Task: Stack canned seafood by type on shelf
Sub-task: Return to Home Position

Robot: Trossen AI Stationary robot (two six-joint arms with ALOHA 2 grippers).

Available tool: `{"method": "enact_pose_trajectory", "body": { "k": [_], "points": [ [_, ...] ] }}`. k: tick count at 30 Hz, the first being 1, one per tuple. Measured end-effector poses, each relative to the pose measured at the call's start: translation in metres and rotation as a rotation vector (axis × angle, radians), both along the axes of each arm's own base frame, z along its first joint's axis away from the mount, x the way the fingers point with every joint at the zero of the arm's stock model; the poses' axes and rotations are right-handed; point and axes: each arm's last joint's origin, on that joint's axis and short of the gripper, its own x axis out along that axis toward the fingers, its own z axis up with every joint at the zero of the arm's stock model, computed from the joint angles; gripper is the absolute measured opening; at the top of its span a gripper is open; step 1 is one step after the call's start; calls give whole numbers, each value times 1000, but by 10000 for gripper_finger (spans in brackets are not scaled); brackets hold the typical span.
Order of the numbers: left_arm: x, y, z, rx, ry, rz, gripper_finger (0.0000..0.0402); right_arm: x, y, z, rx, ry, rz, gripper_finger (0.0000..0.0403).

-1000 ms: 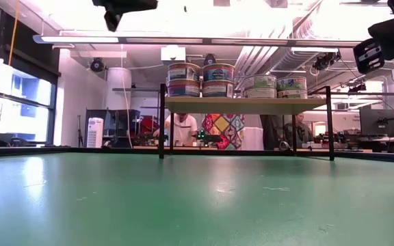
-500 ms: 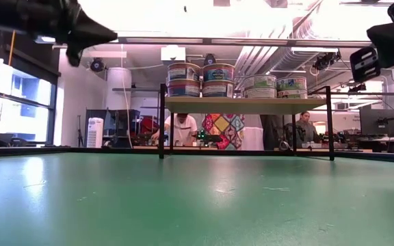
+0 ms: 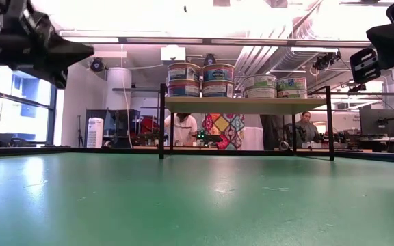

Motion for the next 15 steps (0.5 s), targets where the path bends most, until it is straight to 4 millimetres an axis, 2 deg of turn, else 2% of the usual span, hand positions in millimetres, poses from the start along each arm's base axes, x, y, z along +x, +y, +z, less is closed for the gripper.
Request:
{"method": "enact_pose_trajectory", "body": {
  "k": [4, 8, 15],
  "points": [
    [0, -3, -11, 21, 70, -45, 0, 0, 0, -1, -5, 5, 0, 7],
    [0, -6, -12, 56, 88, -68, 0, 0, -1, -1, -19, -1, -26, 7],
    [1, -10, -13, 117, 101, -114, 0, 2, -10, 2, -62, -36, -235, 7]
  ]
}}
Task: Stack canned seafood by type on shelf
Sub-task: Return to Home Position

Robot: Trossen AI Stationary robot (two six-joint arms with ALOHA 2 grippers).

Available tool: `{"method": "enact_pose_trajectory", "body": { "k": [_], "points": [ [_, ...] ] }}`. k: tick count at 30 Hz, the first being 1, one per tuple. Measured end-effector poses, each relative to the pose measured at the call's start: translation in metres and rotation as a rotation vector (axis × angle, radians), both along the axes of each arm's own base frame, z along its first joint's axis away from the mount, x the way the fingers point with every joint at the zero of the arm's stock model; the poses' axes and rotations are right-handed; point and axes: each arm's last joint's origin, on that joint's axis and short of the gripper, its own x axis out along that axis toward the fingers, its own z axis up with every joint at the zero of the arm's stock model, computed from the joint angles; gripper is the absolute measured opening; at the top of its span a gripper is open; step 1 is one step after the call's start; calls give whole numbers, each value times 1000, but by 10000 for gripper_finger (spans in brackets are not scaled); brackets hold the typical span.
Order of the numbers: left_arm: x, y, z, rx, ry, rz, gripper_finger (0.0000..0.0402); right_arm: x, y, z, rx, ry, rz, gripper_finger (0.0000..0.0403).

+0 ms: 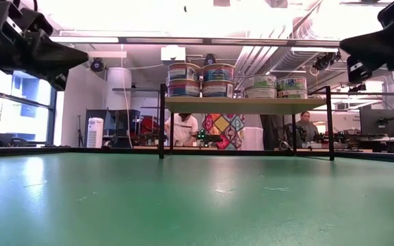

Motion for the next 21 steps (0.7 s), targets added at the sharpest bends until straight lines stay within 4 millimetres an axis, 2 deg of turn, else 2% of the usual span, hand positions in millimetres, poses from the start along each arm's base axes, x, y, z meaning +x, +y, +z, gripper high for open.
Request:
{"method": "enact_pose_trajectory", "body": {
  "k": [7, 13, 21],
  "points": [
    [0, -2, 0, 1, 0, -17, 0, 2, -17, 0, -13, 31, -126, 7],
    [0, -2, 0, 2, 1, -16, 0, 4, -25, -3, 44, 35, -33, 6],
    [0, -2, 0, 89, 9, -20, 0, 8, -25, -8, -11, 93, -1, 7]
  ]
}}
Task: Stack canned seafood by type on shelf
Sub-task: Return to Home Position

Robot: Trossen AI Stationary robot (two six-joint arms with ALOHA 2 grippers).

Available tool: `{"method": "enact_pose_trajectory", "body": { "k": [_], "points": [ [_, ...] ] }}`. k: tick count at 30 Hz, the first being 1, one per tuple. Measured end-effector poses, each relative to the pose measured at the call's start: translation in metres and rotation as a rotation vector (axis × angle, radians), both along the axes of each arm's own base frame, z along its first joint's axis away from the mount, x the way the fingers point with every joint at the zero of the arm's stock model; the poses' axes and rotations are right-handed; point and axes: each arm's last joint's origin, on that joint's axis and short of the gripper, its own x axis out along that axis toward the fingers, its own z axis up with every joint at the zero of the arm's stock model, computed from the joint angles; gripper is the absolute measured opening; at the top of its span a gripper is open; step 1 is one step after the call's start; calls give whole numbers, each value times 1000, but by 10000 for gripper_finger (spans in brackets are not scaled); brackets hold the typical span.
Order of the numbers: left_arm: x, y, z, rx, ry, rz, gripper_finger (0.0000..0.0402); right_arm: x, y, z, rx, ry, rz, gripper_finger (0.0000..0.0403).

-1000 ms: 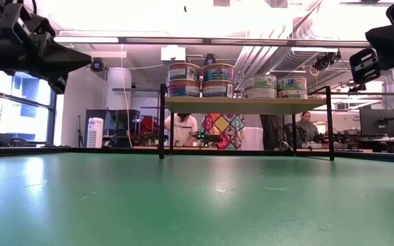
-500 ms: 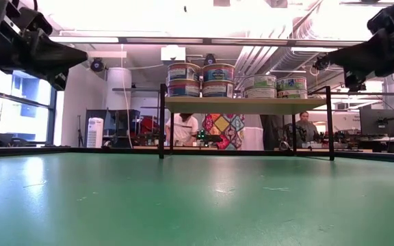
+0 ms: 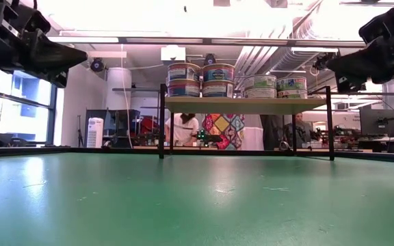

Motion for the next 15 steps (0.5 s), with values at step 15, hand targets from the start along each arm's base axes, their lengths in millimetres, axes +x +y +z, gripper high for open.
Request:
{"method": "enact_pose_trajectory", "body": {
  "k": [15],
  "points": [
    [0, 0, 0, 18, 2, 0, 0, 4, -4, -8, -10, 97, -141, 7]
  ]
}}
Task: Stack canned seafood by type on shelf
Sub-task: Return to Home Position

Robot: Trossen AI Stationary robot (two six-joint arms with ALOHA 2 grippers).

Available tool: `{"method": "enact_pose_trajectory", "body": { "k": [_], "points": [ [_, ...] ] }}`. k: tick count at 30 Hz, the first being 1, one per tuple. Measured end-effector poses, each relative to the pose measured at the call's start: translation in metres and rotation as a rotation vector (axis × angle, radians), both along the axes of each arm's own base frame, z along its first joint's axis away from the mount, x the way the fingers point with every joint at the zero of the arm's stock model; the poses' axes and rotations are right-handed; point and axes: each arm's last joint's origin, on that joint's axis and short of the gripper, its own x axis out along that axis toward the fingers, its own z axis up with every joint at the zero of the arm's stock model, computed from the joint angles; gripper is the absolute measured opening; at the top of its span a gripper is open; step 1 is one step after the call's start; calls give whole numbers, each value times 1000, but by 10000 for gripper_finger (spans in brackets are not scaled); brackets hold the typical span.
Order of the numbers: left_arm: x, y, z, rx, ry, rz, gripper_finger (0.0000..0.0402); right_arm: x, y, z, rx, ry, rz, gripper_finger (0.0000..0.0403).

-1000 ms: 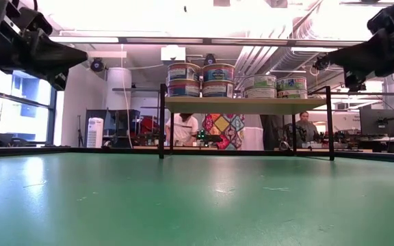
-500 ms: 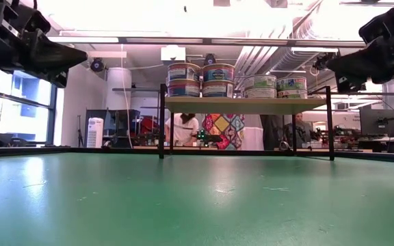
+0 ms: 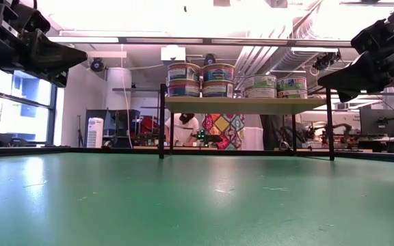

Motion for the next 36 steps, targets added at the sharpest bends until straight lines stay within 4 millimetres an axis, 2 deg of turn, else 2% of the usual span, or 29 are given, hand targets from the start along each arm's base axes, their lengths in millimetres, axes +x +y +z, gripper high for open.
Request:
{"method": "enact_pose_trajectory", "body": {
  "k": [15, 24, 30, 36],
  "points": [
    [0, 0, 0, 0, 0, 0, 0, -1, 0, 1, 0, -14, 4, 7],
    [0, 0, 0, 0, 0, -1, 0, -9, 1, 13, 92, -160, 11, 7],
    [0, 0, 0, 0, 0, 1, 0, -9, 1, 13, -57, -159, 20, 7],
    [0, 0, 0, 0, 0, 4, 0, -9, 1, 13, -84, -158, 21, 7]
  ]
}}
